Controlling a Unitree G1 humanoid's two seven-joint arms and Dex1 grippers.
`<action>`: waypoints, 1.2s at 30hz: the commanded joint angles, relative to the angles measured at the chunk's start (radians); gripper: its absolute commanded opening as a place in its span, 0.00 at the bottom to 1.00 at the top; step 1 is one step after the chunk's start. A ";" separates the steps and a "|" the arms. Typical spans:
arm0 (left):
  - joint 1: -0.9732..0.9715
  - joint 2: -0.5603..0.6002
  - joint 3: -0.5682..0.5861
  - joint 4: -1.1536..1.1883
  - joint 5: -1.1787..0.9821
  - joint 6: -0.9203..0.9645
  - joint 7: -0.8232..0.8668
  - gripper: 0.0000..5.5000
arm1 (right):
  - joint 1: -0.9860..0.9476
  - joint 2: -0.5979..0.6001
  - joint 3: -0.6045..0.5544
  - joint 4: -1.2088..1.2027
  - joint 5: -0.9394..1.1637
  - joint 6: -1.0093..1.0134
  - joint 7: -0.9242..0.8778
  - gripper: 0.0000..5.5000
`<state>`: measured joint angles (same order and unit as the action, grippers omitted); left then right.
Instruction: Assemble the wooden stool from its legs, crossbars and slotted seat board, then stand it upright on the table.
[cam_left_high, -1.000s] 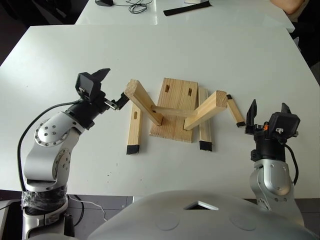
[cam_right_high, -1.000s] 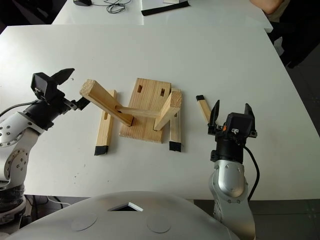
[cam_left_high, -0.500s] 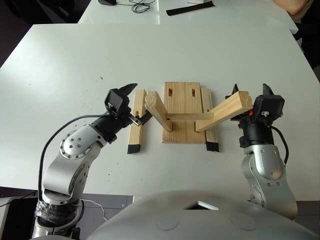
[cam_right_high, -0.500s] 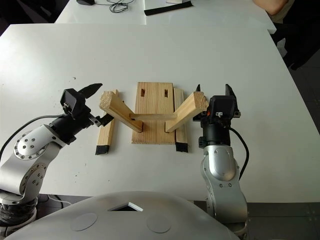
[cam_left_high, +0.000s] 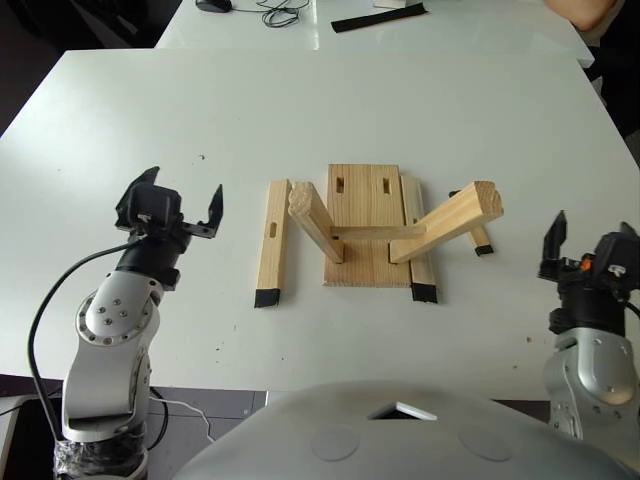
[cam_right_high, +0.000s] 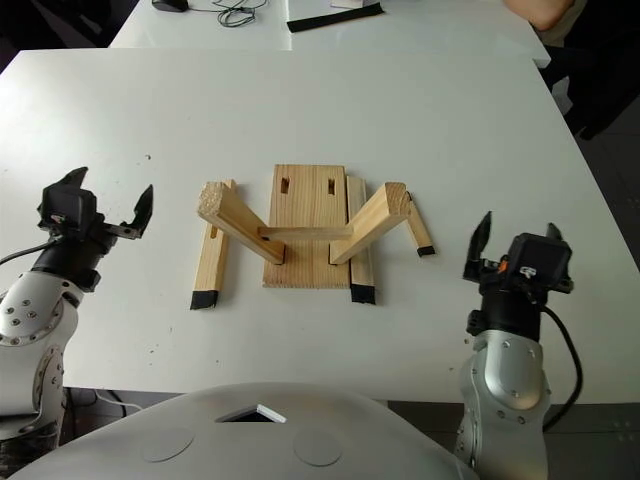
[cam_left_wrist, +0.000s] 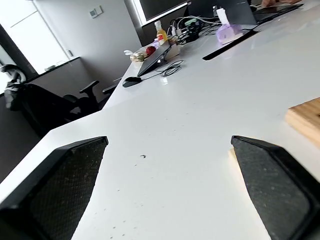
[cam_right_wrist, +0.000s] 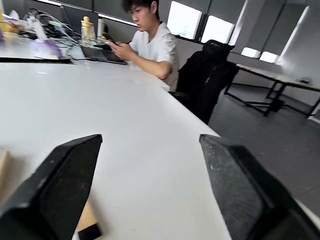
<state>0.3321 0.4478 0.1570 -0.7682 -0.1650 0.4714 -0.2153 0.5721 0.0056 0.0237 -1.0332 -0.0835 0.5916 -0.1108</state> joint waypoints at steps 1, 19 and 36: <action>0.003 -0.024 -0.229 -0.107 0.043 -0.003 -0.025 0.83 | -0.186 0.051 0.448 0.048 -0.039 0.102 0.007 0.65; -0.168 -0.011 -0.209 0.120 0.091 -0.080 -0.111 0.83 | -0.198 -0.079 0.233 0.160 -0.041 0.098 0.022 0.65; -0.202 0.018 -0.287 0.557 0.173 -0.462 -0.260 0.83 | -0.391 -0.049 0.147 0.707 -0.003 -0.217 0.097 0.65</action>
<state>0.1196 0.4662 -0.0900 -0.2366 -0.0143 0.0539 -0.4516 0.1993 -0.0622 0.1558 -0.3748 -0.0970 0.3917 -0.0242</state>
